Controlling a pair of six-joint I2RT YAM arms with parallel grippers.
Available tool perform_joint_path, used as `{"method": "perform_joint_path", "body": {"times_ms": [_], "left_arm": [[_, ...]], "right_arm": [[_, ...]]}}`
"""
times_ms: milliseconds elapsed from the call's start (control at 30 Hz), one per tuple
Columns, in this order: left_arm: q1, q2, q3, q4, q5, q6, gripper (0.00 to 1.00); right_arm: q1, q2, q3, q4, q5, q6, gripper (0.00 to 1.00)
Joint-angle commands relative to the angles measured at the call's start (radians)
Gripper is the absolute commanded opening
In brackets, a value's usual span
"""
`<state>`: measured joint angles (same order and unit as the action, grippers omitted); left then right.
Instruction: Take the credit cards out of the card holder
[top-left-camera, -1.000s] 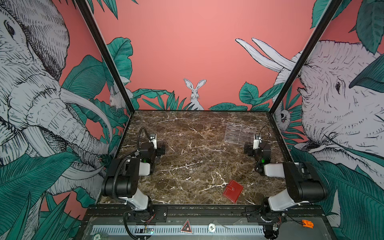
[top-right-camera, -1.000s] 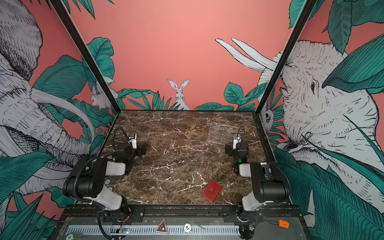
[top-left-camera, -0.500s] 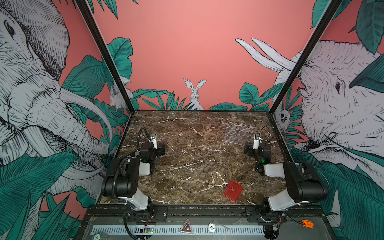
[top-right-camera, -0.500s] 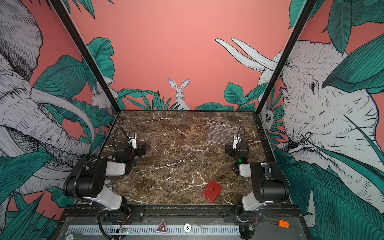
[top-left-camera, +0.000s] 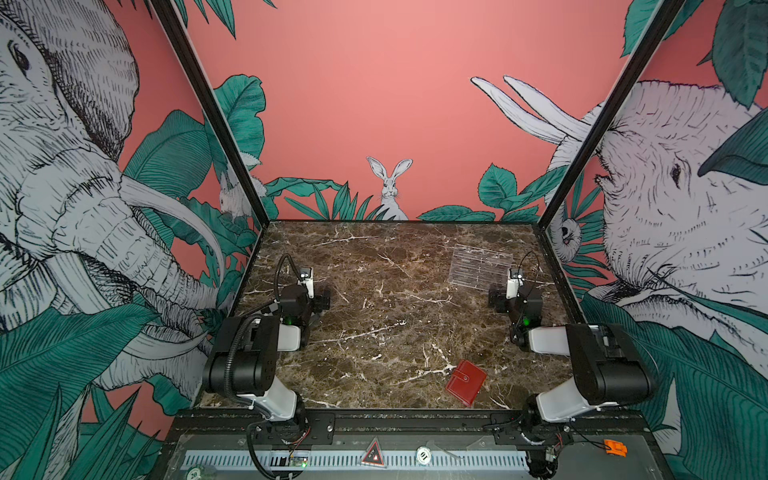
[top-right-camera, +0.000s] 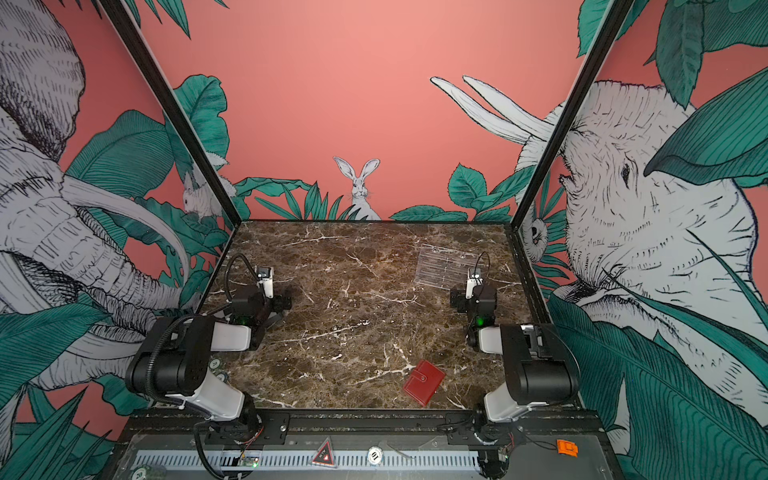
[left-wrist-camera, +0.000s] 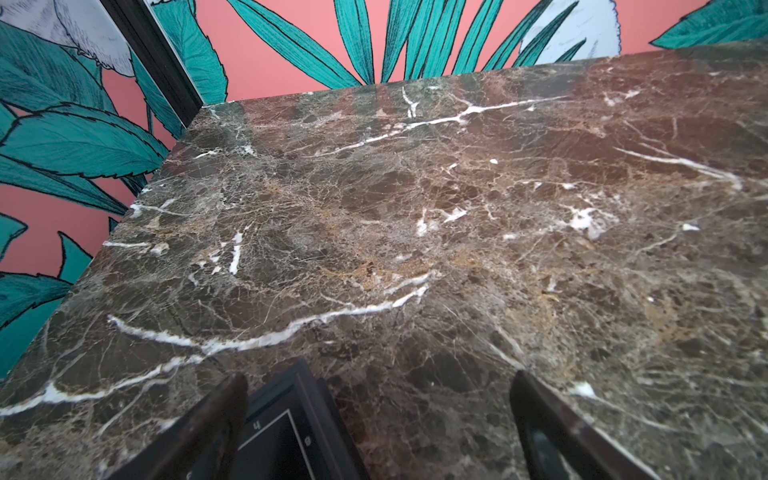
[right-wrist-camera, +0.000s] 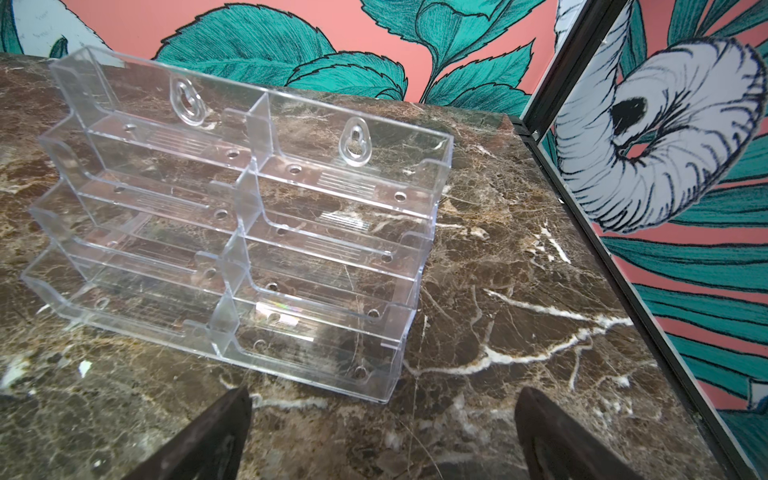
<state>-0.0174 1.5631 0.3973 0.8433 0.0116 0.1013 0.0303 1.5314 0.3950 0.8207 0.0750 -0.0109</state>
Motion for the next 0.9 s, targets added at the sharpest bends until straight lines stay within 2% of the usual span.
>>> {"method": "perform_joint_path", "body": {"times_ms": [0, 100, 167, 233, 367, 467, 667, 867], "left_arm": [[-0.006, -0.137, 0.077, -0.162, 0.040, 0.028, 0.99], [-0.011, -0.252, 0.198, -0.457, 0.027, -0.064, 0.99], [-0.010, -0.291, 0.252, -0.525, 0.106, -0.157, 0.99], [-0.012, -0.319, 0.314, -0.617, 0.161, -0.293, 0.99], [-0.032, -0.313, 0.400, -0.668, 0.403, -0.547, 0.99], [-0.089, -0.299, 0.409, -0.653, 0.507, -0.658, 0.99], [-0.252, -0.279, 0.441, -0.779, 0.534, -0.702, 0.99], [-0.368, -0.256, 0.413, -0.804, 0.546, -0.771, 0.99]], "right_arm": [[0.009, -0.103, 0.063, -0.152, 0.047, 0.005, 0.98], [0.020, -0.242, 0.219, -0.567, 0.118, 0.107, 0.98], [0.020, -0.307, 0.300, -0.780, 0.080, 0.179, 0.98], [0.020, -0.378, 0.340, -0.905, -0.018, 0.241, 0.98], [0.020, -0.536, 0.352, -1.063, -0.219, 0.372, 0.98], [0.020, -0.622, 0.343, -1.182, -0.316, 0.455, 0.98], [0.019, -0.704, 0.279, -1.315, -0.497, 0.553, 0.98], [0.022, -0.793, 0.198, -1.394, -0.570, 0.659, 0.94]]}}
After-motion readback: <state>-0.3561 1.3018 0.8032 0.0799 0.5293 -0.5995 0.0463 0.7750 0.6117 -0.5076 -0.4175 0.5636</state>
